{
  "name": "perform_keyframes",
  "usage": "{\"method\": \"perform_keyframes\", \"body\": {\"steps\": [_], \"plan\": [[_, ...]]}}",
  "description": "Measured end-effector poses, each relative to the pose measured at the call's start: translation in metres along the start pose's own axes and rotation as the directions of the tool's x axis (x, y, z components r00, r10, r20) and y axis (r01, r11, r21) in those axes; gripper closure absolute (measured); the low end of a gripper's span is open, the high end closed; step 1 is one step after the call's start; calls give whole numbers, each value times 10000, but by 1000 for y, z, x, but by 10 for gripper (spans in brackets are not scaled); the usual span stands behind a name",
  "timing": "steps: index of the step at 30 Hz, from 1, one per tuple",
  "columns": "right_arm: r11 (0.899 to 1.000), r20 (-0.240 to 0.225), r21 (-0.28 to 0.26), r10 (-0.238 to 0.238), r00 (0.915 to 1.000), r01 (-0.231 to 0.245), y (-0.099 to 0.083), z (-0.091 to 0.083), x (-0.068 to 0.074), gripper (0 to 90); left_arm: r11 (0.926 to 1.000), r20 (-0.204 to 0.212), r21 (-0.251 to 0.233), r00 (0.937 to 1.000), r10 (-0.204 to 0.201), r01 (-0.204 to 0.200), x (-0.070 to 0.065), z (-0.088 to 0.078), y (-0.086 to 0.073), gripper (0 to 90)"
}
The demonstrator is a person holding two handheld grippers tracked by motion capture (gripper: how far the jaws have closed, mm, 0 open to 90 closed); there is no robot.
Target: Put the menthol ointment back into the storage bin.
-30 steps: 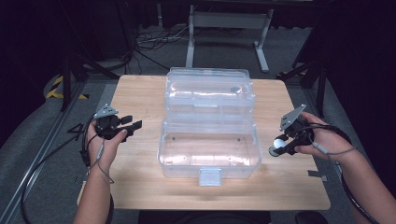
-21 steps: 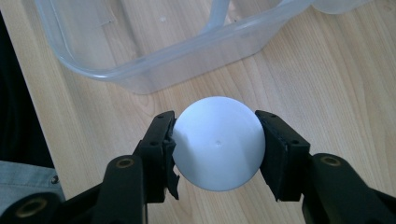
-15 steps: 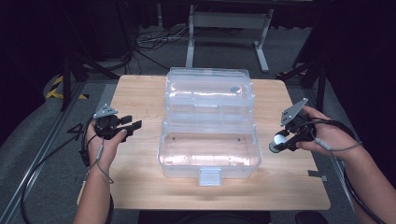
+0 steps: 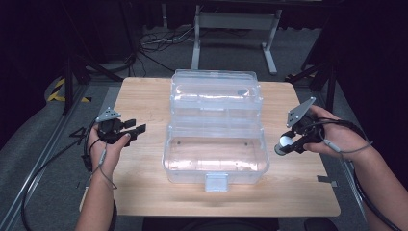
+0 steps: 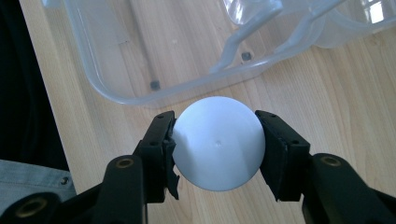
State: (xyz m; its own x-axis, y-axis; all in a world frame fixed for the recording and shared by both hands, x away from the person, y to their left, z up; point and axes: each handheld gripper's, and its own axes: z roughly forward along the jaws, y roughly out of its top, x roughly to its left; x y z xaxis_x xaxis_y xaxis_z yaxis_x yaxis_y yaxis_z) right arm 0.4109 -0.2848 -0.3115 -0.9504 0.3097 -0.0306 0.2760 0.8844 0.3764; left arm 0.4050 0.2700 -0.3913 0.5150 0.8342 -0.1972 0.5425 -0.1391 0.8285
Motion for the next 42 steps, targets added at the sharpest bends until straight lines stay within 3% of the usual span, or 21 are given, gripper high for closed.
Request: {"method": "perform_keyframes", "body": {"steps": [22, 42], "plan": [[9977, -176, -508, -448, 9988, 439, 22, -6, 13, 505, 10000, 18, 43, 10000, 0, 0, 1, 1, 0, 481], [9937, -587, -760, -864, 9945, 819, 44, 8, 17, 505, 9999, 34, 145, 10000, 21, -22, 1, 3, -1, 480]]}}
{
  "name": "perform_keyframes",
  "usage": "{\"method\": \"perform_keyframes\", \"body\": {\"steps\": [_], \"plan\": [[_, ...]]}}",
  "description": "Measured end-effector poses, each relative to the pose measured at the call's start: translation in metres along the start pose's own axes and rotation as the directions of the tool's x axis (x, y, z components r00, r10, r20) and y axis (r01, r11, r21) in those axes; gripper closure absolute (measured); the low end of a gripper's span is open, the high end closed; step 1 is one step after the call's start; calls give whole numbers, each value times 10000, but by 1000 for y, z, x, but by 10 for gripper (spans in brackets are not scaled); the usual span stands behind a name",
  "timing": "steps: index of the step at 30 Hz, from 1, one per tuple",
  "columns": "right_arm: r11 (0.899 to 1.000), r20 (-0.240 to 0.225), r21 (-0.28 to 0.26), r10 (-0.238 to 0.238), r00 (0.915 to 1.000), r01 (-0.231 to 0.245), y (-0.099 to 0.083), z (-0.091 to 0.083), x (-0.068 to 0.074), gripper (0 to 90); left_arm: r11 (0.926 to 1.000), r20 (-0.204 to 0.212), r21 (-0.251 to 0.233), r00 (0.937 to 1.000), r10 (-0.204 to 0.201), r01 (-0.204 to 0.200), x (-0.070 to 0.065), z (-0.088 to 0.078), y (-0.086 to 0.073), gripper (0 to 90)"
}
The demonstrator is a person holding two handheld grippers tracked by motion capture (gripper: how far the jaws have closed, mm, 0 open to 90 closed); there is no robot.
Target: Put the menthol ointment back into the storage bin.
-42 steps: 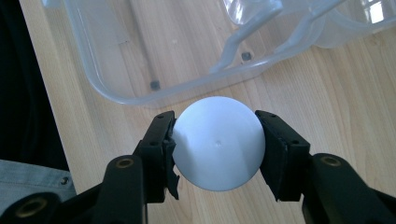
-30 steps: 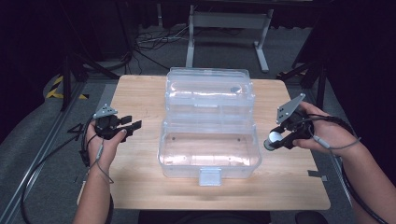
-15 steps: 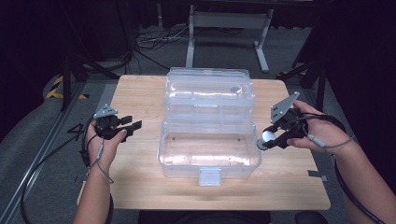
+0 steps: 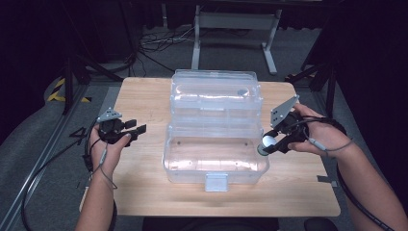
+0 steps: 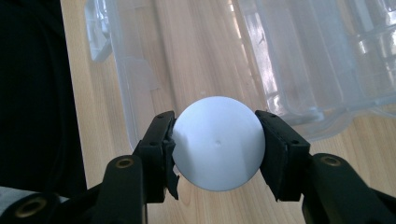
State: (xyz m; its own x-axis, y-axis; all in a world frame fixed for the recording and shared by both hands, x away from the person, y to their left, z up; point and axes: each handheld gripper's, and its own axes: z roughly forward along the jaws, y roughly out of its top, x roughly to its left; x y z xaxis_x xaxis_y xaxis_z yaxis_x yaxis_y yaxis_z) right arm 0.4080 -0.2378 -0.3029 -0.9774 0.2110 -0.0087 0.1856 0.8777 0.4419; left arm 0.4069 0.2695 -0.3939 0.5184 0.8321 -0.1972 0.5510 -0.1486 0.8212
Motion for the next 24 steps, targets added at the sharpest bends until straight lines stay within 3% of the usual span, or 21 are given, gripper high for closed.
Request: {"method": "perform_keyframes", "body": {"steps": [24], "plan": [[9998, -478, 86, -148, 9987, 152, 12, 19, -1, 505, 10000, -11, -28, 10000, -50, 50, 1, 0, 0, 479]]}}
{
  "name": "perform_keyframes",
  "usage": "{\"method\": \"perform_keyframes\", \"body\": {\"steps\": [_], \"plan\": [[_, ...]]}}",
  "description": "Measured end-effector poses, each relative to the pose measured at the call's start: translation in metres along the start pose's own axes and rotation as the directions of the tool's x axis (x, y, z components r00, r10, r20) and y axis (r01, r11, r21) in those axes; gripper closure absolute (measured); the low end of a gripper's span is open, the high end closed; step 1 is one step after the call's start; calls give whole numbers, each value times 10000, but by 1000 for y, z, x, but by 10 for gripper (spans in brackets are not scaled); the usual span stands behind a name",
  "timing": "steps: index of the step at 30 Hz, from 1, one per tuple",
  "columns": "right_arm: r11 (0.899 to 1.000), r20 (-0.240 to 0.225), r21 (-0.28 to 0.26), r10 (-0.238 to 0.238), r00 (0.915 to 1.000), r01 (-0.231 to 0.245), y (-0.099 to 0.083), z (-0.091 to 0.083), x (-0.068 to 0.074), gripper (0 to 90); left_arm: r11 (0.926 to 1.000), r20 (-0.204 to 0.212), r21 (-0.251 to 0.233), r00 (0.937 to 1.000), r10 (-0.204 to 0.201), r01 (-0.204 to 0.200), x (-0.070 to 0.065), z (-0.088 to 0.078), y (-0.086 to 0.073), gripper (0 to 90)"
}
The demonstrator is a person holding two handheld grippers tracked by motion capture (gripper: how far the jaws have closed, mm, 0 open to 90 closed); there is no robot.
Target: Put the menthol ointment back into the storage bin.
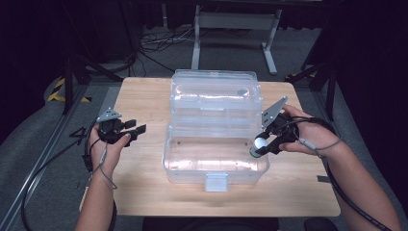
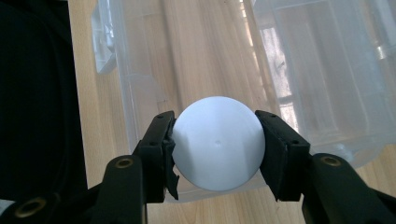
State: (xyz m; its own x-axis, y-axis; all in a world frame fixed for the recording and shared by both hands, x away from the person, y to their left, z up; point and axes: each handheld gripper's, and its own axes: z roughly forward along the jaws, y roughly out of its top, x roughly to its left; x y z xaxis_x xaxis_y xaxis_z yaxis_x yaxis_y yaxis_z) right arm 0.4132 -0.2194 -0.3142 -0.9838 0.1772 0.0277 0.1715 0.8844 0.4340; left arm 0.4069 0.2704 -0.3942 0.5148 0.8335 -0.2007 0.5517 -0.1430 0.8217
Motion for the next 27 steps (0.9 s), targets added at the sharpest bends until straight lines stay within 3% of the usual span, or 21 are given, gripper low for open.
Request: {"method": "perform_keyframes", "body": {"steps": [27], "plan": [[9987, -359, 500, -48, 9993, 66, 3, 32, -1, 504, 10000, 18, -29, 10000, -14, 14, 1, -1, 0, 479]]}}
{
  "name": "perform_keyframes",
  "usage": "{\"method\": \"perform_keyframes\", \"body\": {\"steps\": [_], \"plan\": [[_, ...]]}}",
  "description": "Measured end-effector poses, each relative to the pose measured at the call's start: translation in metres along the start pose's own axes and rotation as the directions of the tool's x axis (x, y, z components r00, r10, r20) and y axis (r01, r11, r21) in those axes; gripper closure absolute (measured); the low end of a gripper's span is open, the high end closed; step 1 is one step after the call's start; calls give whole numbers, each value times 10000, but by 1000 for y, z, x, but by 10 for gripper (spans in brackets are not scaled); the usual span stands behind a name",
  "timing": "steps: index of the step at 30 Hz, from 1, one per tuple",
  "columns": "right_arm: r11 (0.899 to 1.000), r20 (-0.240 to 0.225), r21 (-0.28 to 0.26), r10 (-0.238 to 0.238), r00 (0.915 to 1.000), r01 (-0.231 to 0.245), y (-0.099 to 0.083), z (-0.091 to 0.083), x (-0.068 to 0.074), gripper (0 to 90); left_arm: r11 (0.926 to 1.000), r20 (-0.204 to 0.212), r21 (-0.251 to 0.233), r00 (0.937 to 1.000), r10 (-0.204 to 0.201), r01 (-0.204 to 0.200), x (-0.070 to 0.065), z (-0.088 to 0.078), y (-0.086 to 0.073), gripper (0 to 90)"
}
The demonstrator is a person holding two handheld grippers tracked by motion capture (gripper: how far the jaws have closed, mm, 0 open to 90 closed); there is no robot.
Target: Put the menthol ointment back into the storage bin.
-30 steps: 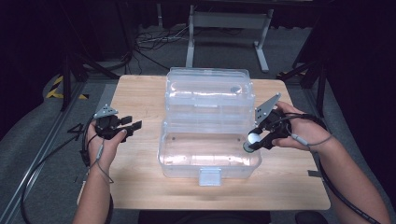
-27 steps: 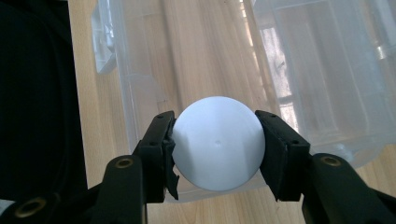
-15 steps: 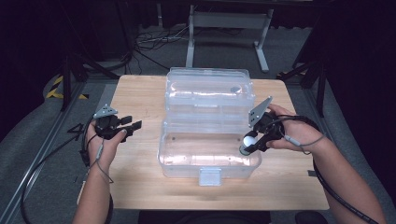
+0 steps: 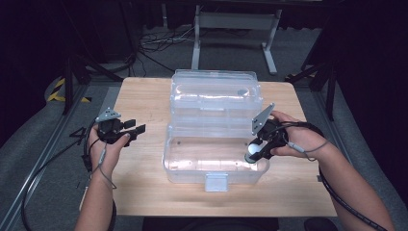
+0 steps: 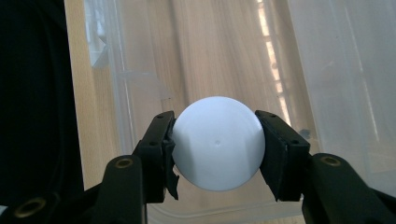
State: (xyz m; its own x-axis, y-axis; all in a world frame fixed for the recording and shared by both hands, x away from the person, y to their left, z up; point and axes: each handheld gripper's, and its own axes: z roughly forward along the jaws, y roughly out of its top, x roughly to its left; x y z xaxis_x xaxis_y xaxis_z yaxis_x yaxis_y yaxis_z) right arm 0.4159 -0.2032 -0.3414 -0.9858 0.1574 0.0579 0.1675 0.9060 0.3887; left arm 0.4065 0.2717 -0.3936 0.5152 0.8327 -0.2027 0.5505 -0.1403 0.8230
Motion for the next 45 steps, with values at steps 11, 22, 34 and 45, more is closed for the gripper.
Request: {"method": "perform_keyframes", "body": {"steps": [11, 22, 34, 45], "plan": [[9999, -219, 134, 71, 9997, -68, -3, 14, -1, 504, 10000, 0, 18, 10000, 2, -2, 0, 0, 0, 480], [9995, -377, 305, 101, 9992, -90, -3, 24, 0, 504, 10000, 2, 24, 10000, -13, 13, 0, 0, 0, 479], [9982, -448, 589, 154, 9989, -128, -4, 33, 3, 504, 10000, -10, 35, 10000, -25, 25, 0, 1, -1, 479], [9952, -622, 978, 114, 9980, -53, -4, 44, 4, 504, 10000, -10, 25, 10000, -25, 25, 1, 1, -1, 480]]}}
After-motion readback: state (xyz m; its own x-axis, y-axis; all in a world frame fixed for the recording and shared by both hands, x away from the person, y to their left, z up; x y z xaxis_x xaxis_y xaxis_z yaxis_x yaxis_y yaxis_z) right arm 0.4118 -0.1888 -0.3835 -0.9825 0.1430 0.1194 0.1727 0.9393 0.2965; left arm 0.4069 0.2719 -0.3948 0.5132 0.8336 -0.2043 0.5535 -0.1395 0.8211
